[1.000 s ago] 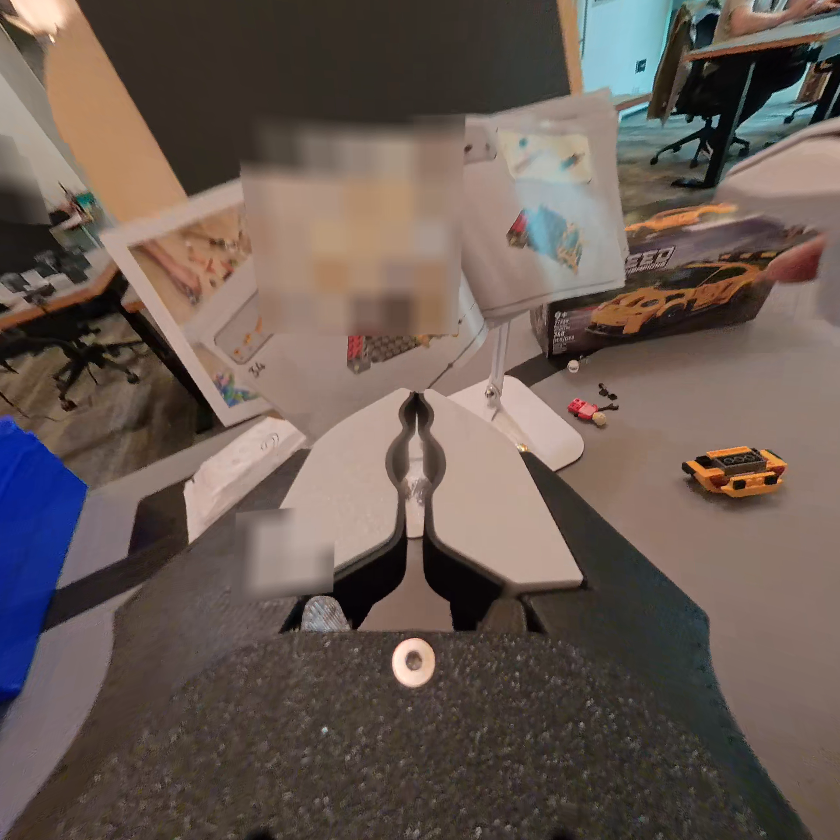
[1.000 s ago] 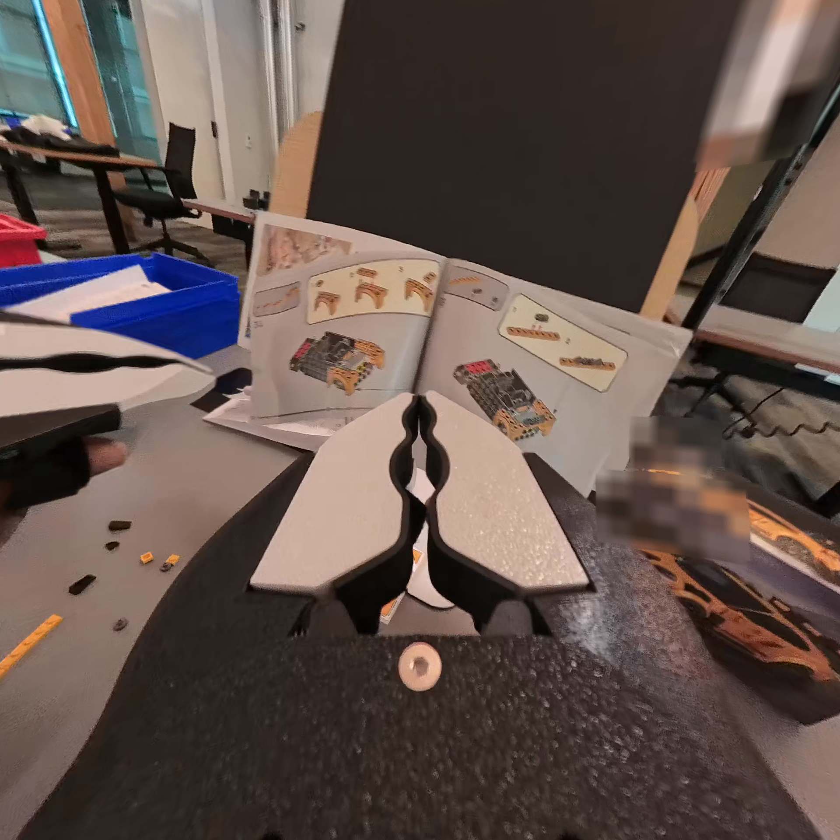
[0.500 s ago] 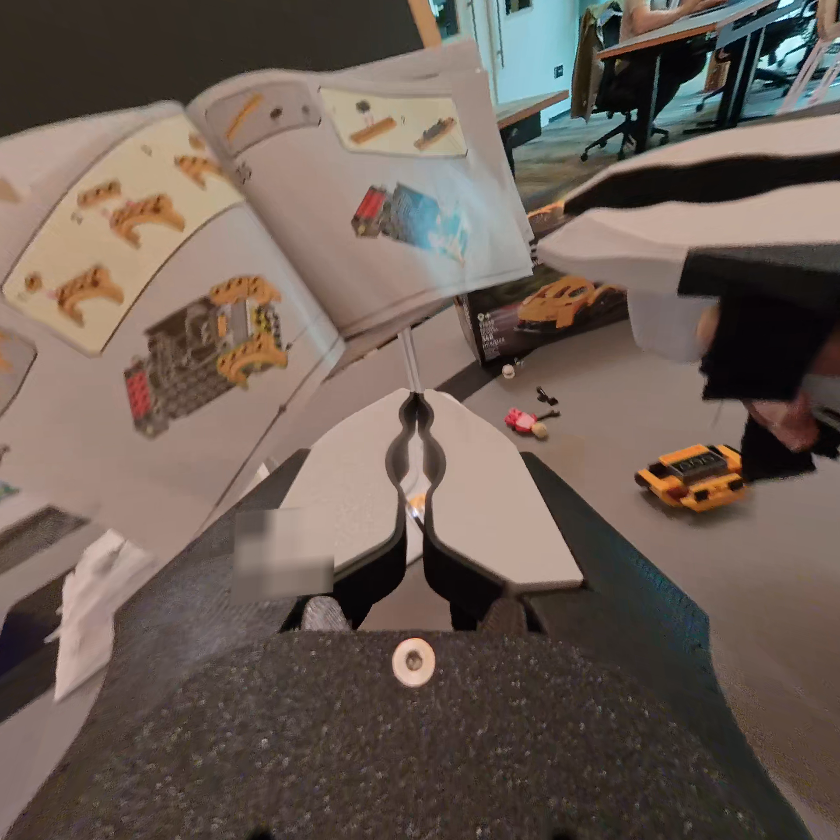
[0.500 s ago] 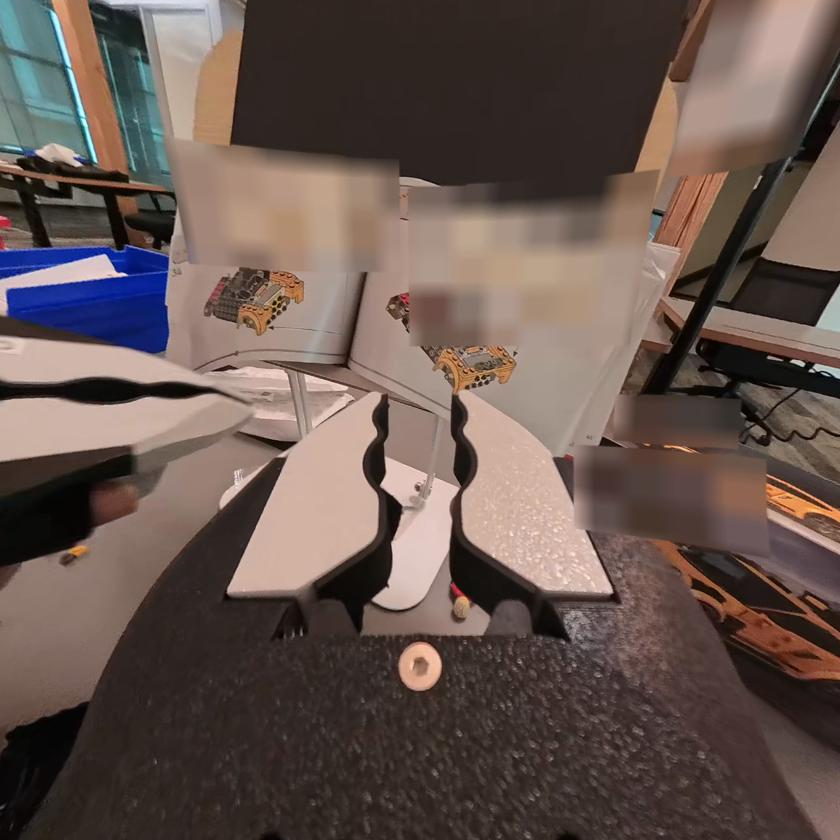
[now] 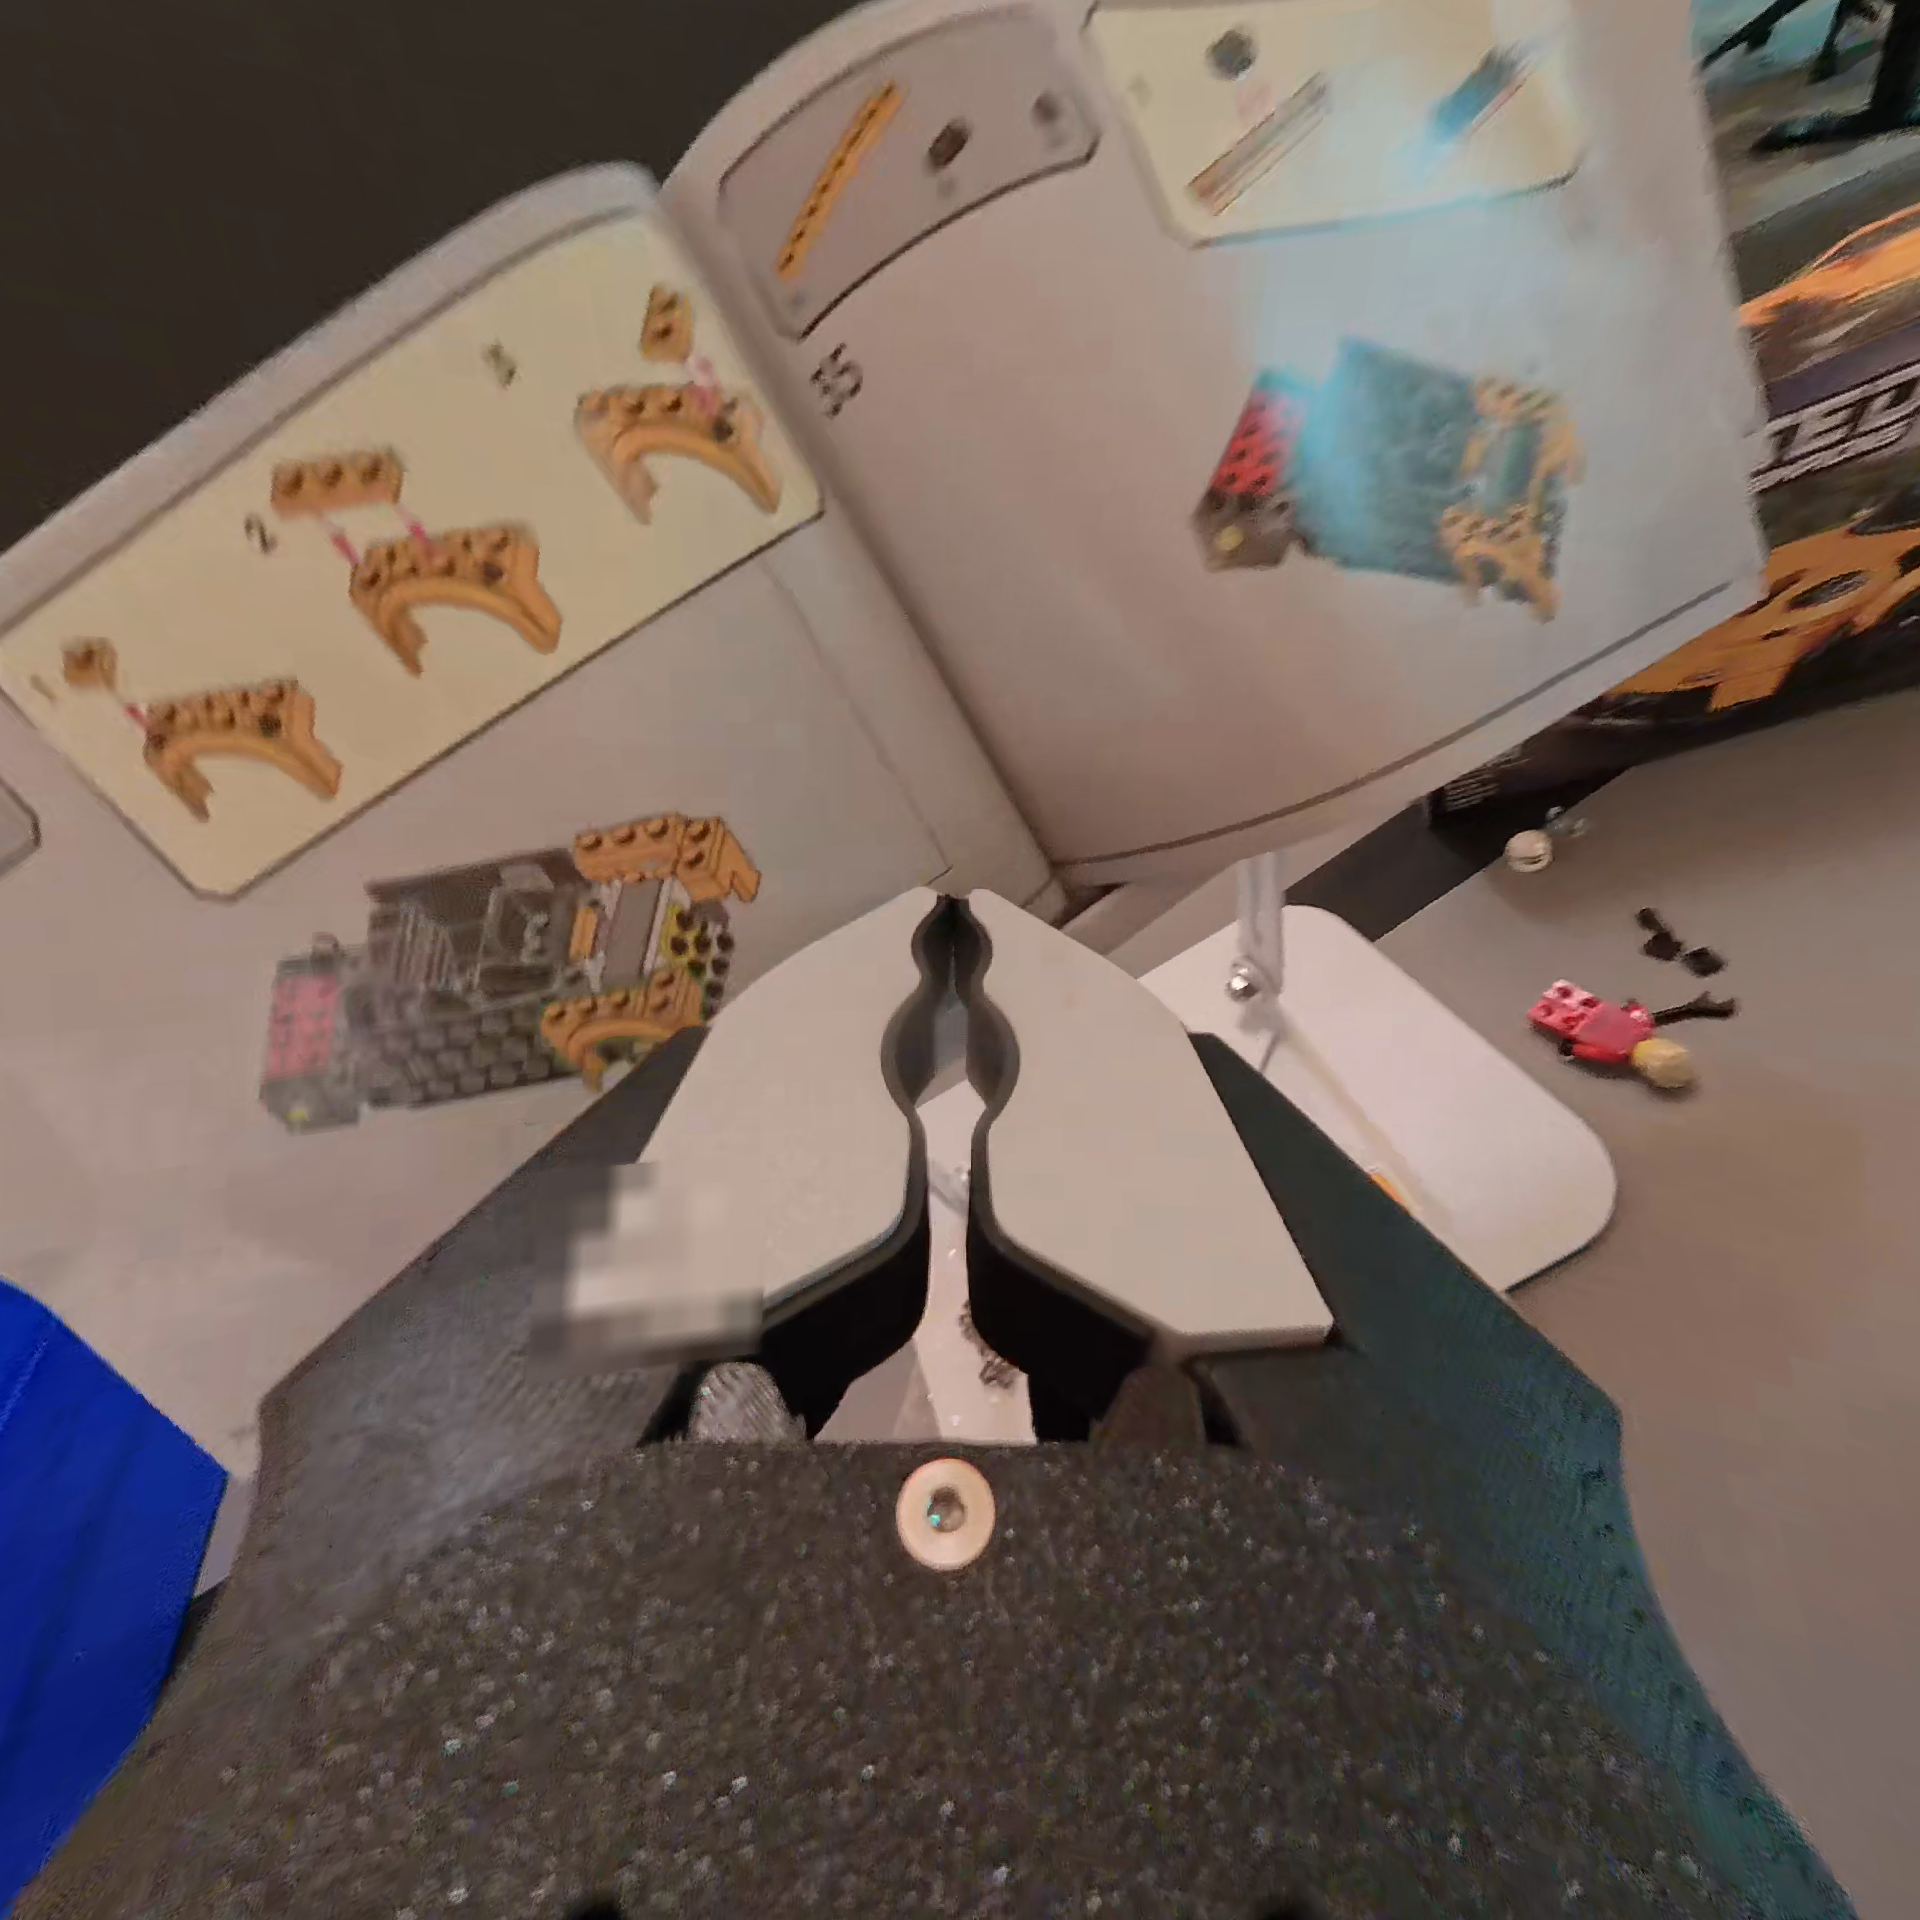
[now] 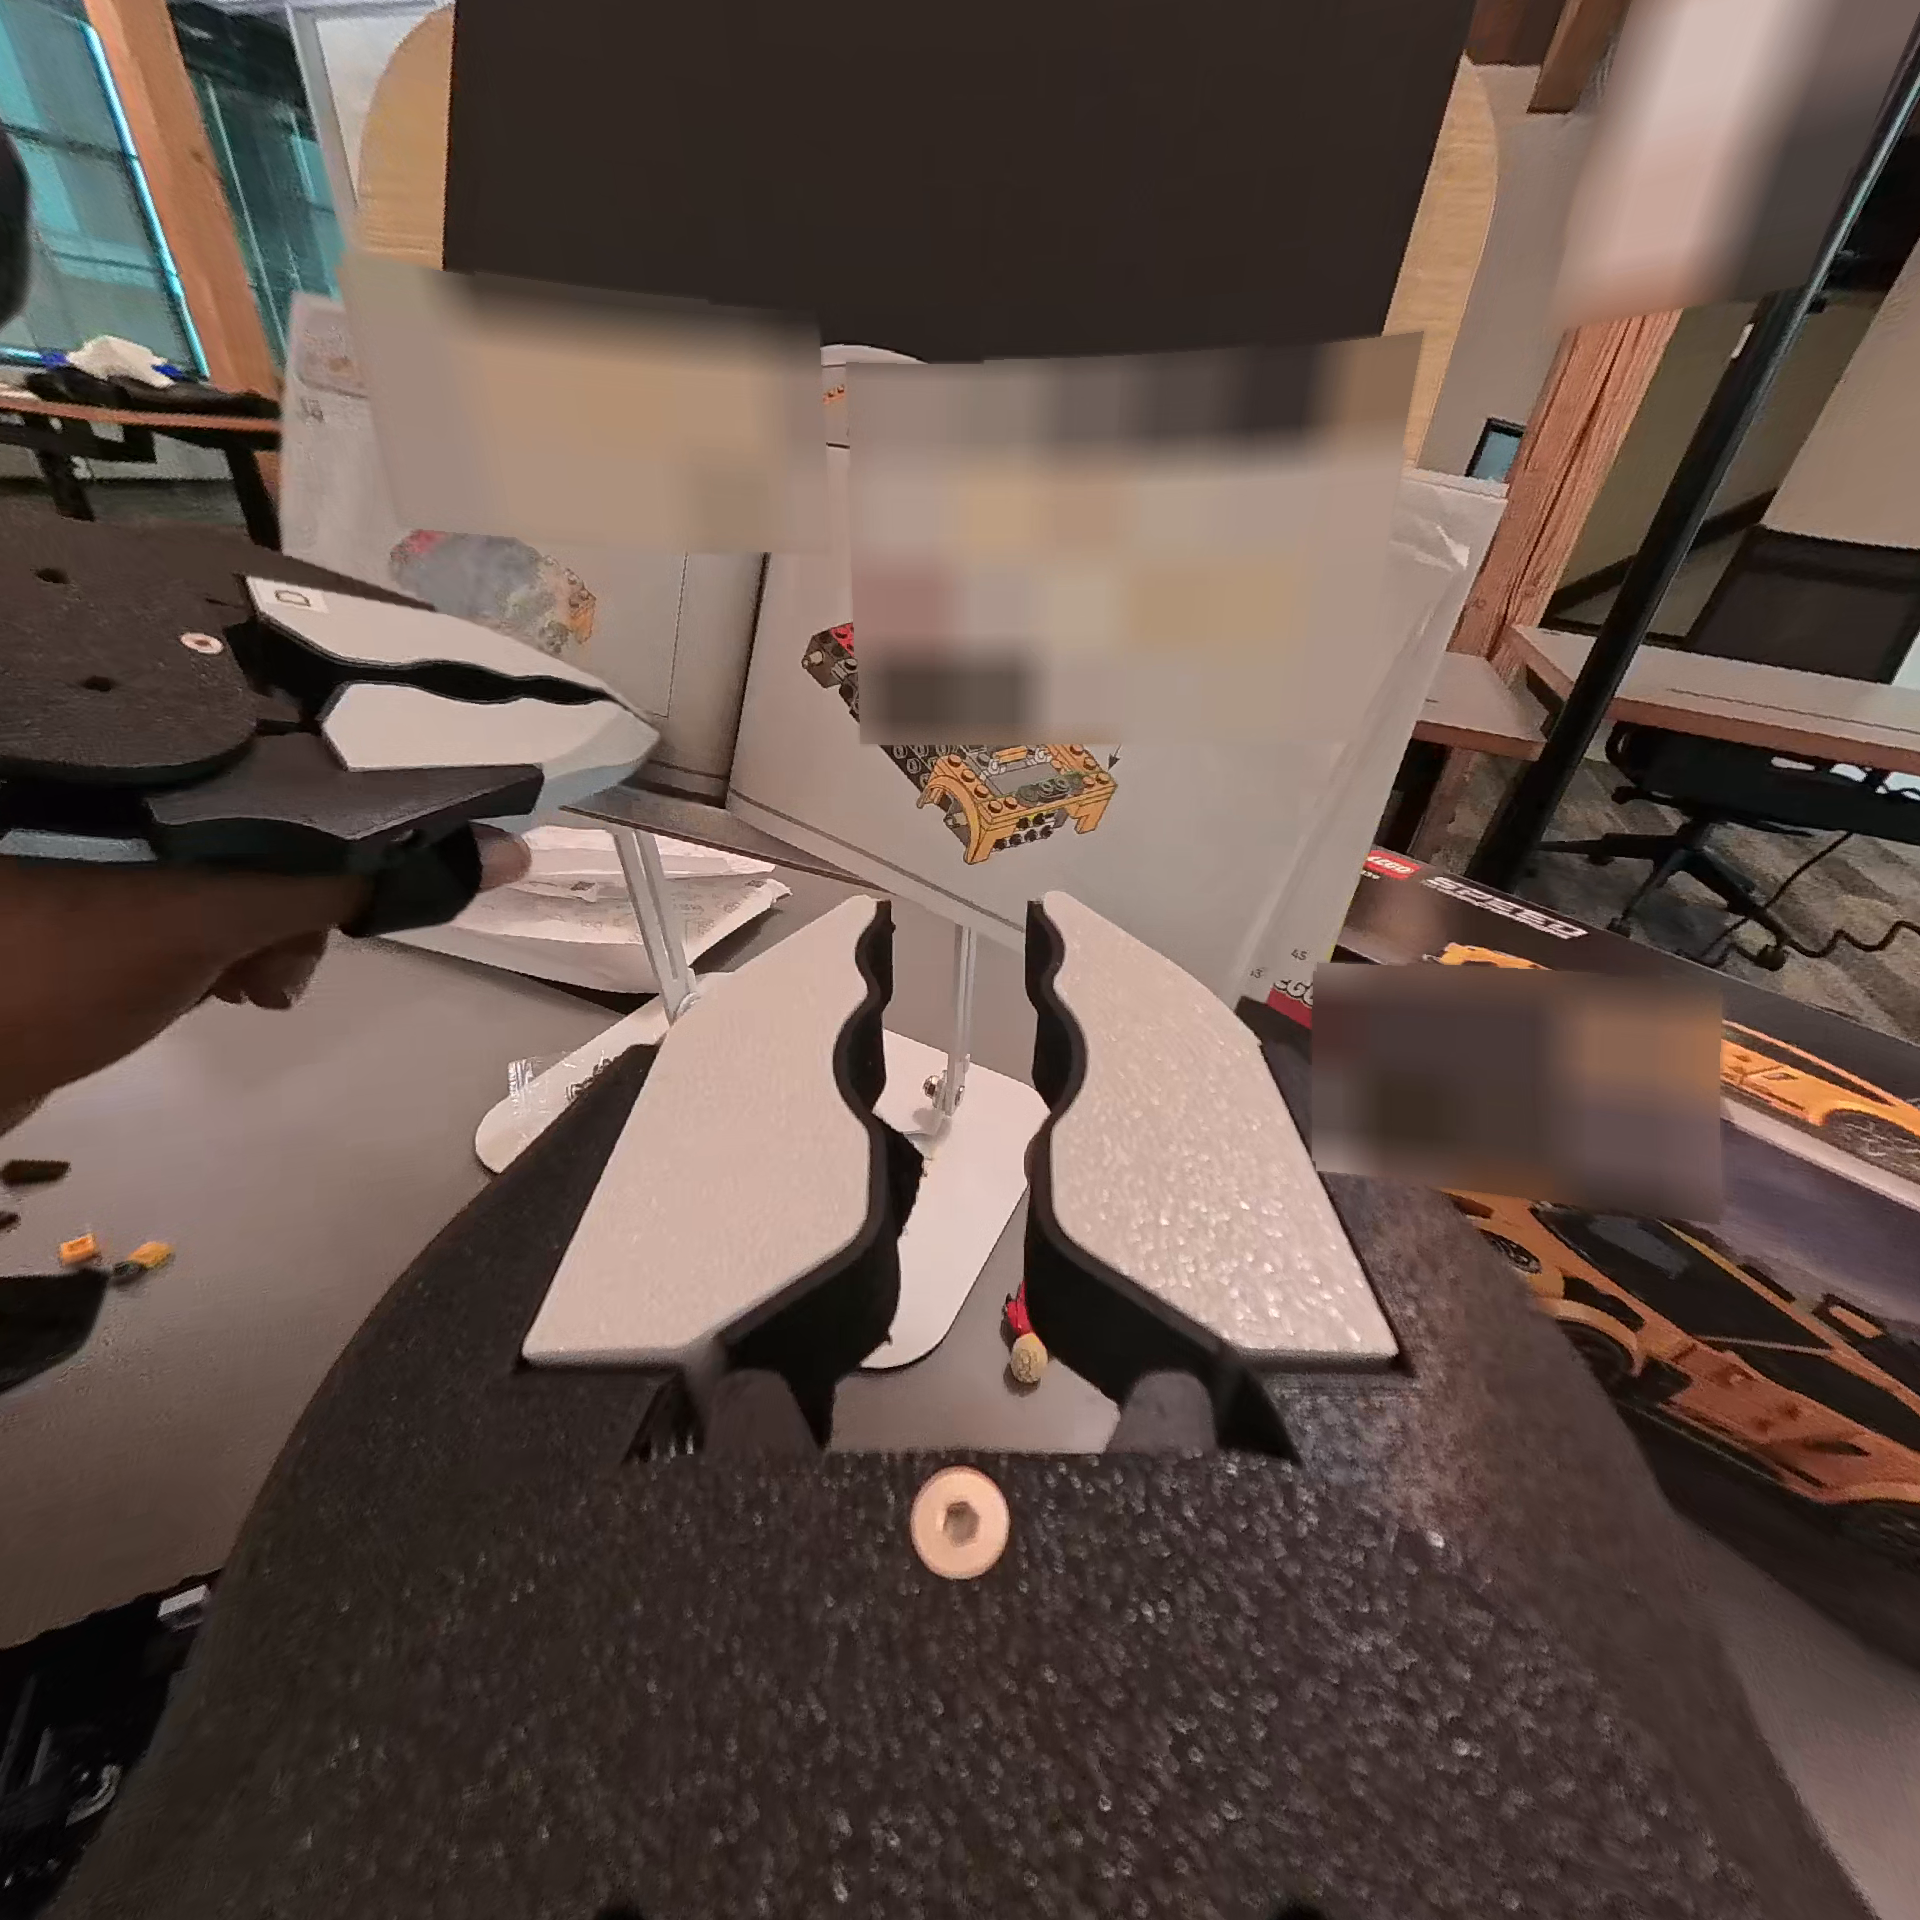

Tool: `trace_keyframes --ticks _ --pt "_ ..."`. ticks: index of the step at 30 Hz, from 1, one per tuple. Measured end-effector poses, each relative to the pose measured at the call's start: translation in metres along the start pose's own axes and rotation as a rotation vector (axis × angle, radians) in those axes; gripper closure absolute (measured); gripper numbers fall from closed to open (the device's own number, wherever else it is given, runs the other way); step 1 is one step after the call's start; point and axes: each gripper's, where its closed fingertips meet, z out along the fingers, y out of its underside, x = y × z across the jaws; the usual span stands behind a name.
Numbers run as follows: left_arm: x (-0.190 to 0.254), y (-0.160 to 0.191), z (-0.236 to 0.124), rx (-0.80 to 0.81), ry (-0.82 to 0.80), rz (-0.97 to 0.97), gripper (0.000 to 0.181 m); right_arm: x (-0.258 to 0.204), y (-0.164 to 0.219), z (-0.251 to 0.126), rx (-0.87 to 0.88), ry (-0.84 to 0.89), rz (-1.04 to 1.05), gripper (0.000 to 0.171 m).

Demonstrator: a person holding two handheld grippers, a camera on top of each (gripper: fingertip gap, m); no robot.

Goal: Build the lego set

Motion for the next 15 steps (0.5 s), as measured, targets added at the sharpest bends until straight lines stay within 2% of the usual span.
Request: trace_keyframes --ticks 5,15 --pt "-0.01 0.016 0.004 -0.045 0.025 -0.037 0.181 -0.005 0.0 0.001 -0.002 -0.006 -0.007 0.149" --pt "-0.005 0.012 -0.015 -0.002 0.058 -0.08 0.181 -0.008 -0.002 0.001 0.003 -0.008 -0.008 0.149"
